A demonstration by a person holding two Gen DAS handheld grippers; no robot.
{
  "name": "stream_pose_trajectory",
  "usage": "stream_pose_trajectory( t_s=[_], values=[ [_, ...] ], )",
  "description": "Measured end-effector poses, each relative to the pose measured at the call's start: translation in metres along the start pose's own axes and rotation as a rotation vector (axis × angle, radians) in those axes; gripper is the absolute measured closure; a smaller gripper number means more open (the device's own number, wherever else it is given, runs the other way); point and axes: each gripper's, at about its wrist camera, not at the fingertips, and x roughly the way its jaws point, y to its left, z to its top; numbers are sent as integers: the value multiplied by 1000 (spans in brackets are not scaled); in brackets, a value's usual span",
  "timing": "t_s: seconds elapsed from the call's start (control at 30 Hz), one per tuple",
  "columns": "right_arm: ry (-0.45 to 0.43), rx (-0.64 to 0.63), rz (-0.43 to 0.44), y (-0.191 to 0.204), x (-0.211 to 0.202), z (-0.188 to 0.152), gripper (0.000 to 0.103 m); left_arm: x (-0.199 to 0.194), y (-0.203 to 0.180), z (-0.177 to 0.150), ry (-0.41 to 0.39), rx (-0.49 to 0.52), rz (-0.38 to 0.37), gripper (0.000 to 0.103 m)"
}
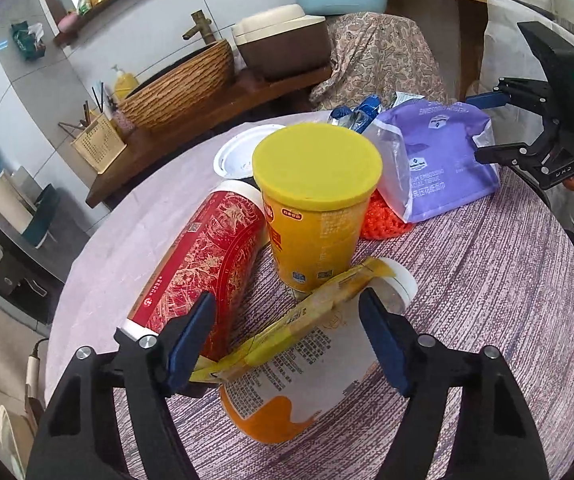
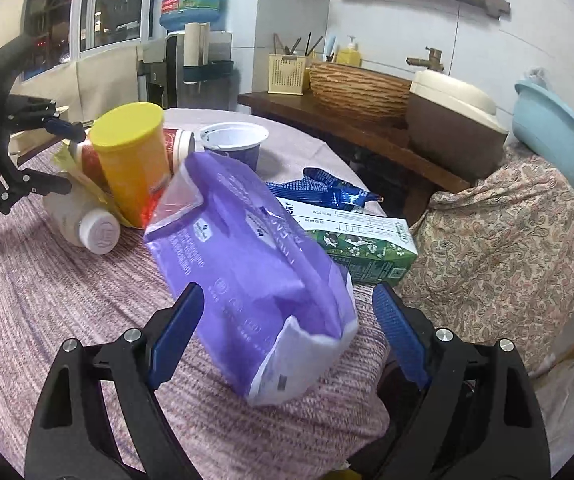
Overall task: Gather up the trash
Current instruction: 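Grasp the purple bag with the right tool while the left tool grasps the yellow snack packet, then carry the purple bag and snack packet over the bin and release both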
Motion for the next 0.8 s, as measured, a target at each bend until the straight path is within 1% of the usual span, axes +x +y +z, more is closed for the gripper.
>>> stream_pose_trajectory(
  t_s=[0.1, 0.17, 0.2, 0.23, 0.27, 0.3, 0.33, 0.37, 0.43, 0.5, 0.6, 0.73, 0.77, 0.8],
  values=[
    [6, 5, 9, -1, 9, 0, 19, 4, 4, -2, -11, -32, -29, 40],
    [19, 9, 19, 0, 14, -4, 31, 4, 5, -1, -16, -41, -46, 46],
    [26, 14, 28, 1, 16, -6, 35, 4, 4, -1, -18, -40, -46, 50],
    [26, 18, 38, 2, 17, -8, 40, 3, 3, -2, -22, -36, -52, 55],
    [24, 19, 44, 4, 17, -10, 44, 3, 1, -1, -23, -33, -58, 57],
    [22, 21, 49, 6, 17, -11, 46, 2, 0, -1, -25, -27, -65, 61],
    [20, 26, 56, 7, 16, -13, 50, 2, -2, -1, -26, -23, -72, 65],
    [18, 30, 63, 9, 15, -15, 56, 2, -3, -1, -26, -21, -79, 67],
    [19, 42, 80, 10, 12, -16, 68, 0, -5, -1, -25, -16, -90, 75],
    [12, 51, 105, 13, 7, -18, 69, -1, -5, -2, -25, -14, -98, 79],
    [-4, 41, 110, 21, -2, -21, 72, -5, -9, -5, -33, -8, -96, 85],
    [-32, 56, 104, 27, -16, -22, 77, -13, -12, -8, -52, -37, -80, 91],
    [-42, 64, 113, 27, -20, -23, 82, -15, -13, -9, -59, -45, -76, 91],
    [-52, 75, 124, 28, -24, -23, 83, -18, -13, -10, -68, -57, -73, 92]
  ],
)
